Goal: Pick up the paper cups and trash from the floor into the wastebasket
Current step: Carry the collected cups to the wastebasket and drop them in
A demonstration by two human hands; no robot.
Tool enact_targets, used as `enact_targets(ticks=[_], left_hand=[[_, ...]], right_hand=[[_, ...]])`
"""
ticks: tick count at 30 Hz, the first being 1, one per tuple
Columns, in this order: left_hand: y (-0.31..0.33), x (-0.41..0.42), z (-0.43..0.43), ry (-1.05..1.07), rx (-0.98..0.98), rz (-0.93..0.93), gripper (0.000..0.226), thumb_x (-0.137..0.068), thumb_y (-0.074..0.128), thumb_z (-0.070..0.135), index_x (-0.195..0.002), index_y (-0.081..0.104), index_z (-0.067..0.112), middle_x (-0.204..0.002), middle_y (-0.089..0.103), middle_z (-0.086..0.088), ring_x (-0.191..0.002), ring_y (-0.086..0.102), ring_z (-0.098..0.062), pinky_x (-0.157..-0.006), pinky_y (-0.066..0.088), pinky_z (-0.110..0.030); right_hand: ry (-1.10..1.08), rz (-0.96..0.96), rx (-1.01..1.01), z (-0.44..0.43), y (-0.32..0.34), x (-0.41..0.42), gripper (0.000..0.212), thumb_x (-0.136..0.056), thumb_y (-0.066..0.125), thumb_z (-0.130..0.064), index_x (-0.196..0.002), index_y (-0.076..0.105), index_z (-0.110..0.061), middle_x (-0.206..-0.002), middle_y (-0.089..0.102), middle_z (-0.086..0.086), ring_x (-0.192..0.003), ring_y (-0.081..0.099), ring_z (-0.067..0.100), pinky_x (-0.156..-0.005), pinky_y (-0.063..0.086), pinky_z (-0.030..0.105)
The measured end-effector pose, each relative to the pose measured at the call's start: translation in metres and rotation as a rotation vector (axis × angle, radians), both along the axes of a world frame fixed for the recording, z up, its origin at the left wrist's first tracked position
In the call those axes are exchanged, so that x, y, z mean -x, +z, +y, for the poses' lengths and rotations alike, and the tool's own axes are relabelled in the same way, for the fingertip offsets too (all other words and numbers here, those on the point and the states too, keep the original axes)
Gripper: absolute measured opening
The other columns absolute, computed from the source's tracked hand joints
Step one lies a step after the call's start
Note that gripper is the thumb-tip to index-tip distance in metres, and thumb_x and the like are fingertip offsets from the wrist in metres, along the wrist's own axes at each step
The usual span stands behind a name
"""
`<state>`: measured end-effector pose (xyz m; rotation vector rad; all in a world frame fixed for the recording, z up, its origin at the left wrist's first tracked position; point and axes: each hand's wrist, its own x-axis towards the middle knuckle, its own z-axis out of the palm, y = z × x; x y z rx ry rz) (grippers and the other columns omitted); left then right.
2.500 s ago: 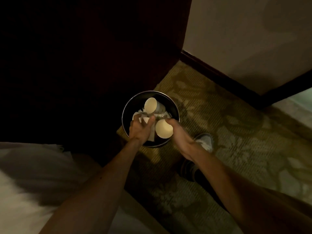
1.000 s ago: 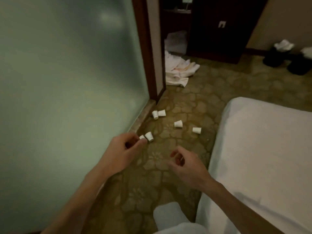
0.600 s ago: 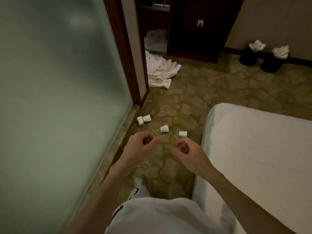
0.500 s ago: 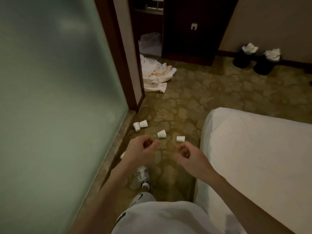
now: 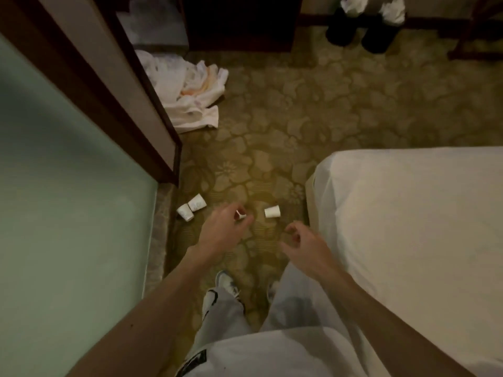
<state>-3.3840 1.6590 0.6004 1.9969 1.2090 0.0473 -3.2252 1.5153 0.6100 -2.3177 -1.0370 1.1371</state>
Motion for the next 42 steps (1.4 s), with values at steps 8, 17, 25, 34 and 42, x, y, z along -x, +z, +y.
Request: enact_targets(ticks=[8, 17, 25, 34, 42], left_hand=[[-0.264, -0.048, 0.102, -0.106, -0.018, 0.093, 0.03, -0.095, 0.054, 0.048, -0.111, 0.061, 0.024, -0.105, 0.062, 0.004, -0.097, 0.058, -0.015, -0.083, 0.053, -0.039], [-0.595, -0.068, 0.163, -0.226, -0.14, 0.203, 0.04, -0.097, 0.054, 0.044, -0.133, 0.052, 0.024, -0.133, 0.054, -0.006, -0.121, 0.049, -0.025, -0.093, 0.043, -0.037], [-0.716, -0.071, 0.152, -0.346, -0.16, 0.369, 0.078, -0.089, 0.053, 0.065, -0.154, 0.019, 0.039, -0.162, 0.014, -0.009, -0.144, 0.023, -0.034, -0.111, 0.034, -0.055], [-0.747, -0.055, 0.127, -0.239, -0.329, 0.224, 0.082, -0.081, 0.062, 0.065, -0.149, 0.028, 0.034, -0.147, 0.035, -0.007, -0.129, 0.038, -0.028, -0.1, 0.041, -0.044], [-0.721, -0.007, 0.114, 0.302, 0.321, -0.314, 0.103, -0.065, 0.082, 0.056, -0.149, 0.022, 0.044, -0.133, 0.048, 0.005, -0.119, 0.052, -0.01, -0.083, 0.051, -0.018]], right_hand=[[0.048, 0.045, 0.023, 0.085, -0.248, -0.055, 0.045, -0.089, 0.066, -0.041, -0.13, 0.049, -0.032, -0.116, 0.053, -0.012, -0.108, 0.054, 0.009, -0.087, 0.044, 0.026], [0.221, -0.207, 0.092, 0.16, -0.575, -0.117, 0.063, -0.089, 0.068, -0.031, -0.144, 0.039, -0.024, -0.145, 0.045, 0.005, -0.127, 0.046, 0.025, -0.1, 0.042, 0.04], [0.481, -0.471, 0.186, 0.168, -0.701, -0.142, 0.078, -0.085, 0.071, -0.032, -0.149, 0.027, -0.028, -0.161, 0.014, -0.002, -0.149, 0.006, 0.026, -0.114, 0.02, 0.057], [0.423, -0.379, 0.1, 0.193, -0.728, -0.151, 0.073, -0.079, 0.075, -0.049, -0.142, 0.044, -0.028, -0.143, 0.048, 0.002, -0.131, 0.034, 0.03, -0.103, 0.036, 0.045], [0.006, 0.482, -0.062, 0.208, -0.707, -0.076, 0.032, -0.085, 0.058, -0.06, -0.093, 0.067, -0.03, -0.082, 0.07, -0.007, -0.068, 0.067, 0.005, -0.059, 0.048, 0.025]])
